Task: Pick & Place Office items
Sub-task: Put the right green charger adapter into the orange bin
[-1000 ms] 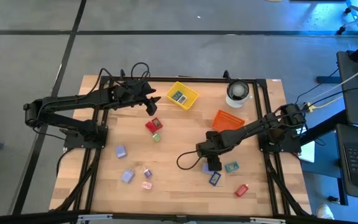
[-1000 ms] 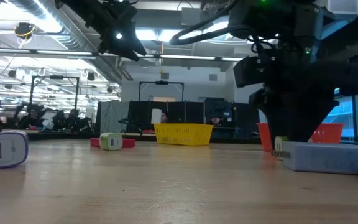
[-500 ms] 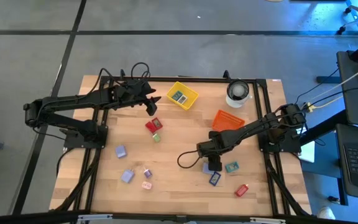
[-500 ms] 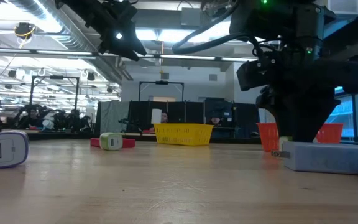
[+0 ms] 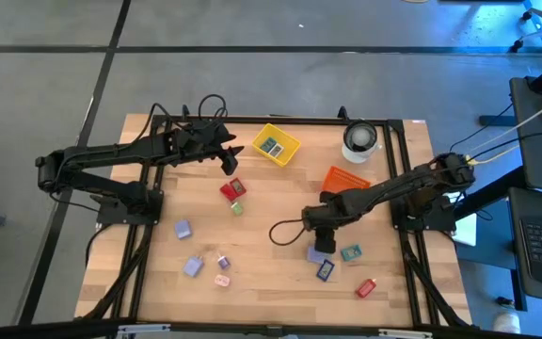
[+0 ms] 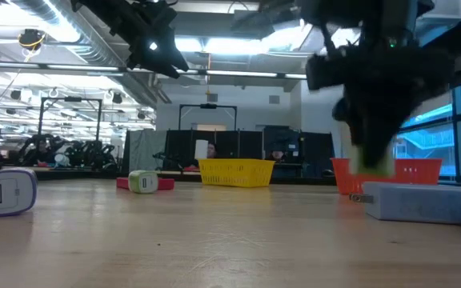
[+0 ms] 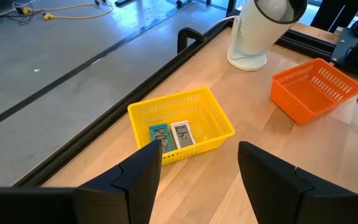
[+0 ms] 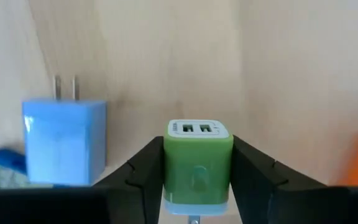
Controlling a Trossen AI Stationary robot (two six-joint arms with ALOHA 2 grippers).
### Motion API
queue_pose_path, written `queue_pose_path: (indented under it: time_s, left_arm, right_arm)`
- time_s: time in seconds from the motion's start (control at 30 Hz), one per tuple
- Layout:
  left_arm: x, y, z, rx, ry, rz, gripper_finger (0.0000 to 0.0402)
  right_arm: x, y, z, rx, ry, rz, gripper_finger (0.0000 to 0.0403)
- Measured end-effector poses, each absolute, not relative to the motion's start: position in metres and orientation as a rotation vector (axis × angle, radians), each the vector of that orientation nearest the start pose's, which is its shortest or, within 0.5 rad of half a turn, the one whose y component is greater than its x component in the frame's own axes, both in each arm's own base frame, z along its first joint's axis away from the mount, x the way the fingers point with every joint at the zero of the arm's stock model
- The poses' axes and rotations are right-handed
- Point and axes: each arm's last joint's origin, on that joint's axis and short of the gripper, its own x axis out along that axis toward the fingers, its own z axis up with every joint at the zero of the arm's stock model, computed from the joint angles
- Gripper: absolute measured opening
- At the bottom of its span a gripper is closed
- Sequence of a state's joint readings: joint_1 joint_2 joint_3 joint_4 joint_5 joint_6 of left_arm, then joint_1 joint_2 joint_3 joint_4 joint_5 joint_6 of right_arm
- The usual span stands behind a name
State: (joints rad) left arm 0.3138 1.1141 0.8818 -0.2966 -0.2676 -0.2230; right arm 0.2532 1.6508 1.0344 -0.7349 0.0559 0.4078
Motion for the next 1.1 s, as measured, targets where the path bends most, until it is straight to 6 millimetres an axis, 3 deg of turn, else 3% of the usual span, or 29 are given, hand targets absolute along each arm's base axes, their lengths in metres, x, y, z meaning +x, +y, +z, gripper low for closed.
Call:
queue_pose_path:
  time_s: [0.2, 0.4, 0.57, 0.8, 0.93, 1.1]
  left_arm:
    - [0.224, 0.081, 0.294, -0.224, 0.471, 0.625, 0.0209]
    - [0.224, 0.081, 0.294, -0.224, 0.47, 0.625, 0.0208]
    - [0.224, 0.081, 0.294, -0.224, 0.47, 0.625, 0.0208]
    - [0.225, 0.081, 0.294, -0.224, 0.47, 0.625, 0.0209]
    - [0.225, 0.081, 0.294, -0.224, 0.47, 0.625, 0.0208]
    - [0.224, 0.081, 0.294, -0.224, 0.471, 0.625, 0.0209]
  right_arm:
    - [0.274, 0.051, 0.226, 0.106, 1.103, -0.326, 0.0151]
    - [0.263, 0.022, 0.278, 0.104, 0.691, -0.644, 0.0151]
    - [0.251, 0.005, 0.318, 0.13, 0.387, -0.79, 0.0151]
    - [0.233, -0.008, 0.354, 0.059, 0.243, -0.695, 0.0151]
    - [0.224, -0.009, 0.363, 0.029, 0.241, -0.54, 0.0152]
    - [0.206, -0.012, 0.367, -0.017, 0.283, -0.485, 0.0152]
